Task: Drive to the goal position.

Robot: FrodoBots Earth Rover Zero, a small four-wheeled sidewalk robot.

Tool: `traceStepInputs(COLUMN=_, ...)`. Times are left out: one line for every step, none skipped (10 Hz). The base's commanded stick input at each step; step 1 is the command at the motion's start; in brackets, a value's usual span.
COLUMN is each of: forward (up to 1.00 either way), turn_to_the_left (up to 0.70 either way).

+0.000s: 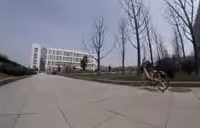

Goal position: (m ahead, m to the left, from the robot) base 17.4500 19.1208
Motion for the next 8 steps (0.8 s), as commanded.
traceStepInputs(forward=0.00, turn_to_the_left=0.46)
traceStepInputs(forward=0.00, turn_to_the_left=0.14)
traceStepInputs(forward=0.00, turn_to_the_left=0.00)
traceStepInputs(forward=0.00, turn_to_the_left=0.00)
traceStepInputs(forward=0.04, turn_to_the_left=0.00)
traceStepInputs(forward=0.21, turn_to_the_left=0.00)
traceStepInputs(forward=0.38, turn_to_the_left=0.00)
traceStepInputs(forward=0.54, turn_to_the_left=0.00)
